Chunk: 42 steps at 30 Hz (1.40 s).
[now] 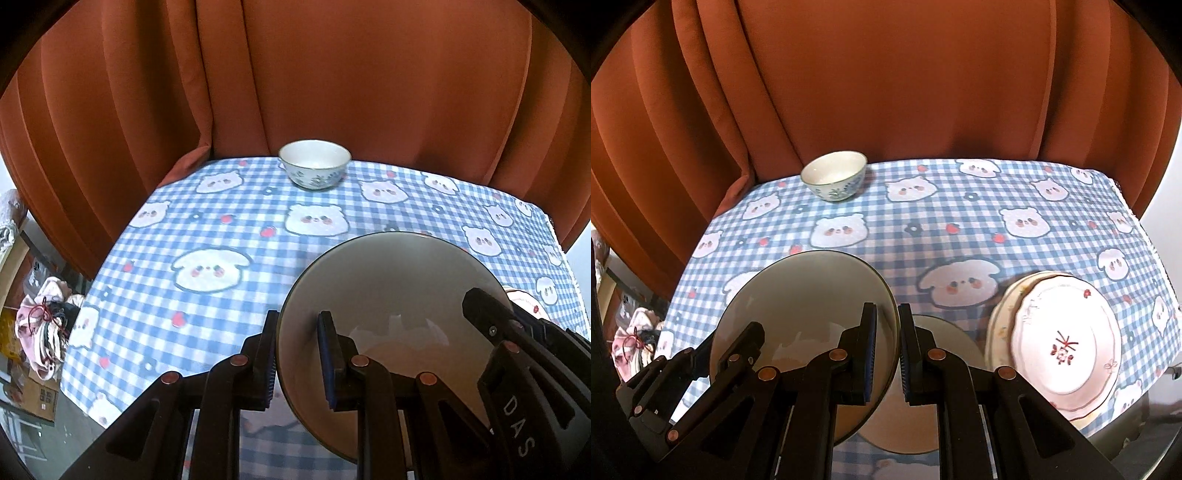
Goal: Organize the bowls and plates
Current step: 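Carry the green-rim bowl with both grippers toward the plate stack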
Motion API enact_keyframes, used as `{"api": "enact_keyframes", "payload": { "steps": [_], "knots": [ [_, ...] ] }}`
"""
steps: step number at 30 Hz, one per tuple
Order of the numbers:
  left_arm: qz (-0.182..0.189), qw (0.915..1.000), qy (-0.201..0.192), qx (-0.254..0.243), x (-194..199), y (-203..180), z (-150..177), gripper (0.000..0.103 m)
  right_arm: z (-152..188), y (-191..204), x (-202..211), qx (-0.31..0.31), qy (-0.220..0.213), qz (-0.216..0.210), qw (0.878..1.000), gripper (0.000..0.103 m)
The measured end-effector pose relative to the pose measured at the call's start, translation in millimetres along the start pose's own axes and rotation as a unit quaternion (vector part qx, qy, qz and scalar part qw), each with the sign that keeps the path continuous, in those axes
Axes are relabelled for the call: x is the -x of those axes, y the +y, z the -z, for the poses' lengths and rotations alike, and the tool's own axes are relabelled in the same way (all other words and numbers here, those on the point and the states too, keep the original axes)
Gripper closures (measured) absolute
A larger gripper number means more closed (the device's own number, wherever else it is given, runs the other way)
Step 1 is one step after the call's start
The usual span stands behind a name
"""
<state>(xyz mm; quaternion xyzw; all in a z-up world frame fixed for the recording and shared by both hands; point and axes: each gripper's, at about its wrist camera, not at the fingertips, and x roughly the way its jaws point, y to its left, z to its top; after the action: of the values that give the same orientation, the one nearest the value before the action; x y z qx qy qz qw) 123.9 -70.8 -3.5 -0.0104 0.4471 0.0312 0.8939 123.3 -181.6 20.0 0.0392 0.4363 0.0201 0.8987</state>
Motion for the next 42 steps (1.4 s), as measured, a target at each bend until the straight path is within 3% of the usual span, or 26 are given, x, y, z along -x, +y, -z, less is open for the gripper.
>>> {"api": "enact_keyframes", "payload": {
  "steps": [15,33,42],
  "knots": [
    [0.004,0.9992,0.039,0.001,-15,-40,19,0.086,13,-45,-13,0.004,0.025,-0.007,1.000,0.089],
    [-0.008,0.9953,0.096,0.011,-46,-52,38,0.086,25,-60,-46,0.022,0.073,-0.012,0.997,0.089],
    [-0.021,0.9957,0.090,-0.003,-48,-61,42,0.085,32,-66,-49,0.027,0.075,-0.010,0.997,0.089]
  ]
}}
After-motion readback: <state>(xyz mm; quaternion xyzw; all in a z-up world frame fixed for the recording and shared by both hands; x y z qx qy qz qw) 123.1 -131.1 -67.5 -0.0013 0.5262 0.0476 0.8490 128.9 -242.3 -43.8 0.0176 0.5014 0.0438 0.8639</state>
